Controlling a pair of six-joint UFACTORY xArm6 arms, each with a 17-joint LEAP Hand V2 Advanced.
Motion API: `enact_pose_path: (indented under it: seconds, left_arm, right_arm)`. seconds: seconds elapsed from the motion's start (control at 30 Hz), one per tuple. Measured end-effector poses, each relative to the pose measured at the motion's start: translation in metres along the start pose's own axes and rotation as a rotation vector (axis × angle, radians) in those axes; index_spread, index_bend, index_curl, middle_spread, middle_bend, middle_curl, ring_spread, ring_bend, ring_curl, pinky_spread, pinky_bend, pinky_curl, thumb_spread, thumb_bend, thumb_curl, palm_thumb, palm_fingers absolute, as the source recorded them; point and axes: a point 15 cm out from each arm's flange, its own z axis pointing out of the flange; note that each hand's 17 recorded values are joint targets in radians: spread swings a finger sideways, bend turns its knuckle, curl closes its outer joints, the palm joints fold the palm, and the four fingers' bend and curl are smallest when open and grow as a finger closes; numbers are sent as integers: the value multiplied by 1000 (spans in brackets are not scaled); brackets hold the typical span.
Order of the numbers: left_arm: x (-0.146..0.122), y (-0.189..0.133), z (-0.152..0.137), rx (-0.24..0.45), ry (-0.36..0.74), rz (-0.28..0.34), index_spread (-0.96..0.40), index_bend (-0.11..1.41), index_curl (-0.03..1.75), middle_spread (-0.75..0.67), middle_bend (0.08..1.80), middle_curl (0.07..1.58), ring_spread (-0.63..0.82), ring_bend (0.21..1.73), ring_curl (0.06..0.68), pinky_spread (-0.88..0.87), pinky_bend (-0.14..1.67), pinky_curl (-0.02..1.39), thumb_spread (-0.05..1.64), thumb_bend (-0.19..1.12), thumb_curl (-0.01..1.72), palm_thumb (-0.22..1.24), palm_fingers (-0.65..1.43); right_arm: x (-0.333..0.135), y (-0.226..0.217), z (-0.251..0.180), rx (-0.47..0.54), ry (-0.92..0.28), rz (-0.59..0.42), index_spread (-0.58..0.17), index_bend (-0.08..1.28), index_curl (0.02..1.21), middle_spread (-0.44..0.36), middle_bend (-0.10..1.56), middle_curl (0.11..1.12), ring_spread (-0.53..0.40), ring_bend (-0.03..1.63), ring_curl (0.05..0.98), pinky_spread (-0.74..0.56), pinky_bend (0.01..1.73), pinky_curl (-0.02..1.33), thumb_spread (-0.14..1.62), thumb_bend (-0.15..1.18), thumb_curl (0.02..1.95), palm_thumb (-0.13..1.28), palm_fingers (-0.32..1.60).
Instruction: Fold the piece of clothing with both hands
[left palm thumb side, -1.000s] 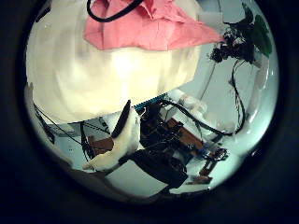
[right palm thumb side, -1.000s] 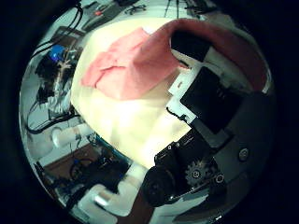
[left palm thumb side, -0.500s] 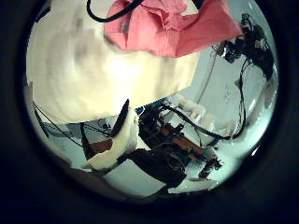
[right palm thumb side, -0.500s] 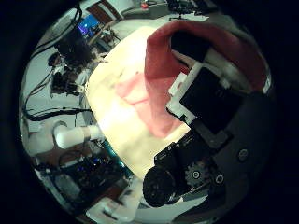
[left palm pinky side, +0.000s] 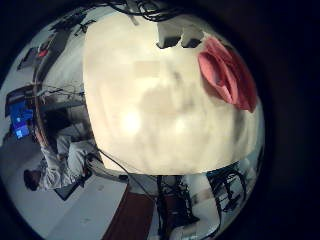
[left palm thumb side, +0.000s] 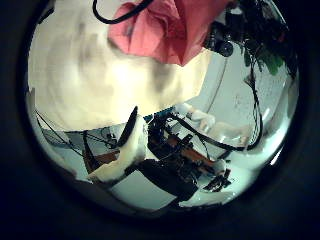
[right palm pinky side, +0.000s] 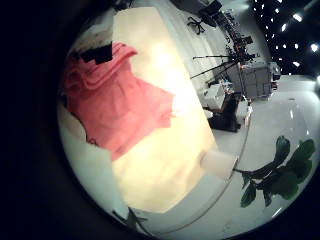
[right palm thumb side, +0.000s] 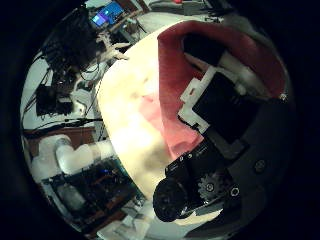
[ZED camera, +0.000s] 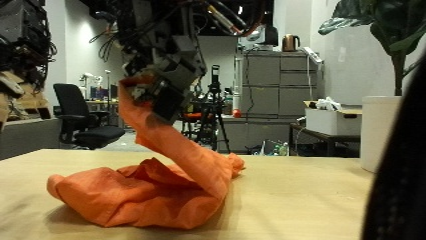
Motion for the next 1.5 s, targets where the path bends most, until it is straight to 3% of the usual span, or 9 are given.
enact_pose_path:
  seconds: [0.13,0.27,0.33,0.37,0.43,0.6,0.83,1.17,1.5]
  left_arm:
    - [-5,-1,-2,10,9,-12,145,161,295,289,184,283,498,432,234,449,358,319,1175,-17,274,455,-14]
    - [-5,0,2,-2,16,-14,145,161,295,289,184,284,498,432,234,449,358,319,1177,-17,275,455,-14]
    - [-3,0,3,-5,13,-18,145,161,295,289,183,285,498,432,234,449,358,319,1178,-17,275,454,-14]
    - [-2,-1,4,-7,13,-18,145,161,295,289,183,285,498,432,234,449,358,319,1182,-16,274,452,-14]
    - [-2,-2,5,-10,8,-14,145,161,295,289,183,286,498,433,234,449,358,319,1184,-16,273,452,-15]
    - [2,-2,5,-16,10,-13,145,162,296,289,180,284,498,434,234,449,360,319,1184,-15,276,457,-17]
    - [9,-3,4,-16,0,-3,145,160,296,289,181,283,498,436,234,449,361,320,1191,-14,279,481,-18]
    - [20,0,-3,-8,-11,21,145,159,294,293,181,283,498,438,234,448,363,320,1196,-14,282,506,-19]
    - [72,11,-16,-12,-49,91,145,160,293,299,181,284,498,438,234,448,363,319,1195,-16,279,509,-19]
  right_arm:
    - [-8,-3,23,-33,-17,-10,-243,1050,751,-125,1234,641,-206,1336,532,-446,1119,545,1039,-34,689,1015,1243]
    - [-14,0,46,-73,-30,-16,-271,983,721,-161,1179,608,-238,1276,503,-542,1052,503,1085,-36,630,875,1170]
    - [-5,4,51,-81,-42,5,-309,778,695,-190,1072,585,-274,1246,501,-576,1105,517,1130,-16,608,881,806]
    - [-3,5,53,-83,-55,16,-351,620,653,-202,1035,572,-293,1229,495,-548,1102,516,1149,-12,597,885,574]
    - [-5,5,54,-75,-96,38,-397,553,614,-205,983,557,-289,1190,482,-457,1037,514,1170,-1,591,909,374]
    - [4,7,28,3,-222,88,-465,525,529,-185,844,496,-198,1006,392,-119,936,449,1182,13,599,992,191]
    - [67,35,-50,153,-263,213,-440,472,482,-124,690,432,-56,880,330,244,905,394,1169,-1,612,1052,136]
    - [142,105,-145,296,-190,374,-412,375,432,-103,599,394,-1,834,289,413,827,322,1201,-8,630,1068,207]
    - [131,221,-135,19,-326,490,-357,358,425,-49,515,365,101,683,239,422,631,242,1264,-12,628,967,148]
